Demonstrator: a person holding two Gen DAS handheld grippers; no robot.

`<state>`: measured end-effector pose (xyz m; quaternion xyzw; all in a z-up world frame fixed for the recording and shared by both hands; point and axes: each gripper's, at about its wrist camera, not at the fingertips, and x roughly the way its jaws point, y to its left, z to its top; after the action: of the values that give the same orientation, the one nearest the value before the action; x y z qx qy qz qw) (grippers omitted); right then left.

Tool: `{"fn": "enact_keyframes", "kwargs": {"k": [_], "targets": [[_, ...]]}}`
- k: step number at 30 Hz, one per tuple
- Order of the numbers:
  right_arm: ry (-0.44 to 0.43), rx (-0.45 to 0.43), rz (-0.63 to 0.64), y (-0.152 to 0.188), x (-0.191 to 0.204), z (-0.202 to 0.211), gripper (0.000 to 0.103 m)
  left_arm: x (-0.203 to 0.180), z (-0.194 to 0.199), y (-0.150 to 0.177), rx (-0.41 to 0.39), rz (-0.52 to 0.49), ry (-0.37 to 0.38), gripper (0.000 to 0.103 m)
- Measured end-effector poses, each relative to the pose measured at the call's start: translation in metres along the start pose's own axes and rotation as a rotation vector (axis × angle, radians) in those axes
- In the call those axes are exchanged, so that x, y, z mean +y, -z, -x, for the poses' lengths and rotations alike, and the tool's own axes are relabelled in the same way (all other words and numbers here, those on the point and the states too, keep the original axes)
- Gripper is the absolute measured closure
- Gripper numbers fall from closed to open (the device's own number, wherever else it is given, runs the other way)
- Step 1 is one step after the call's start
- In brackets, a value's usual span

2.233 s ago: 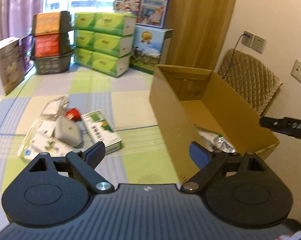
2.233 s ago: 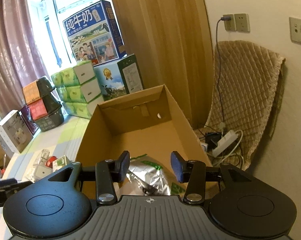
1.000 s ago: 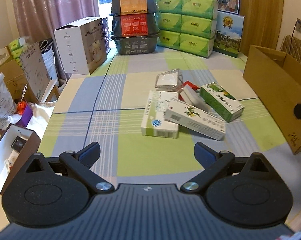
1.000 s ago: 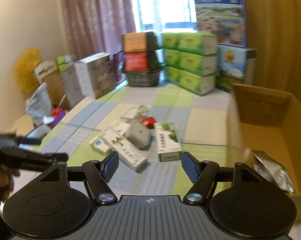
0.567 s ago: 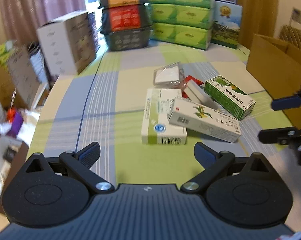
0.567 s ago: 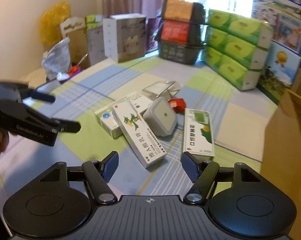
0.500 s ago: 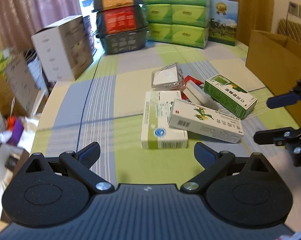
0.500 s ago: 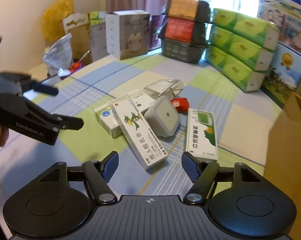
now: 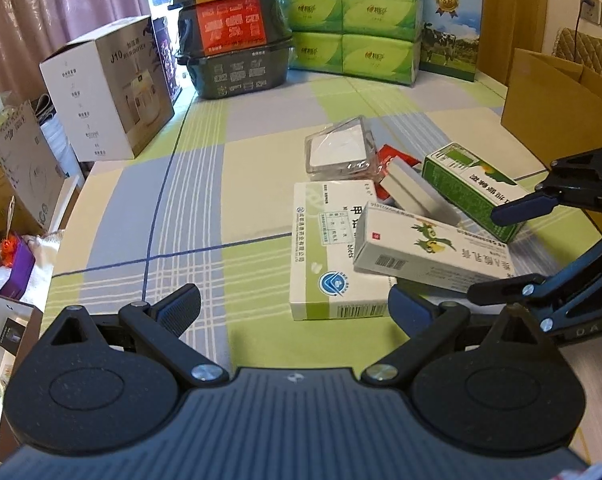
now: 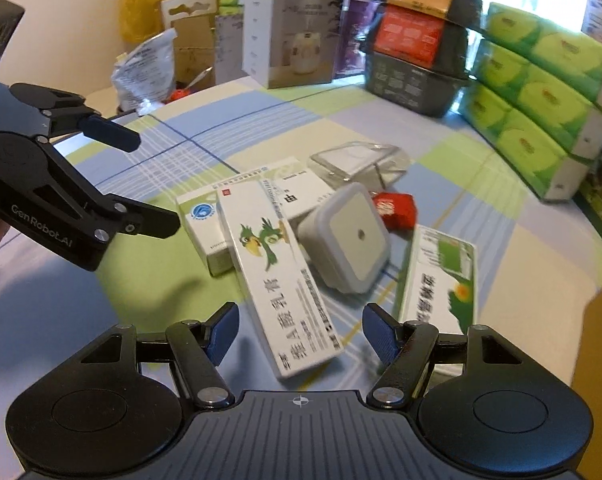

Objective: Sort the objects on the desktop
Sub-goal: 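Grasp the white ointment box with the right tool while the left tool grasps the white tablet box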

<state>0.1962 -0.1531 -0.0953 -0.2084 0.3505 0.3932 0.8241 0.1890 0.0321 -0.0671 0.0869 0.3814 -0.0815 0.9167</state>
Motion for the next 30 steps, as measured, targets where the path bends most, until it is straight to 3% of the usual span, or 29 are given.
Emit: {"fn": "enact_keyframes", "kwargs": {"k": [3,7,10,17,23,26,28,30], "targets": [[-0.018,0.008,0.004,0.000,0.000,-0.006,0.038,-0.001,-0.005,0.001,0.012,-0.001,0.006,0.005],[-0.023,0.019,0.010,-0.001,0.000,-0.010,0.057,-0.004,-0.010,-0.002,0.011,0.000,0.019,0.005],[-0.017,0.014,-0.008,0.000,-0.002,-0.007,0.062,-0.007,-0.013,-0.004,0.008,0.003,0.024,0.005],[0.019,-0.052,-0.022,-0.002,0.005,0.018,0.066,-0.014,-0.026,-0.004,0.010,-0.022,0.036,0.005],[0.043,-0.058,-0.021,-0.001,0.010,0.024,0.067,-0.021,-0.040,-0.003,0.012,-0.038,0.060,0.007],[0.051,-0.054,-0.033,0.002,0.010,0.026,0.067,-0.024,-0.043,-0.004,0.015,-0.042,0.043,0.016],[0.060,-0.050,-0.040,0.004,0.010,0.027,0.067,-0.025,-0.044,-0.006,0.017,-0.032,0.042,0.030],[0.067,-0.045,-0.054,0.006,0.011,0.028,0.067,-0.024,-0.043,-0.007,0.026,-0.008,0.054,0.035]]}}
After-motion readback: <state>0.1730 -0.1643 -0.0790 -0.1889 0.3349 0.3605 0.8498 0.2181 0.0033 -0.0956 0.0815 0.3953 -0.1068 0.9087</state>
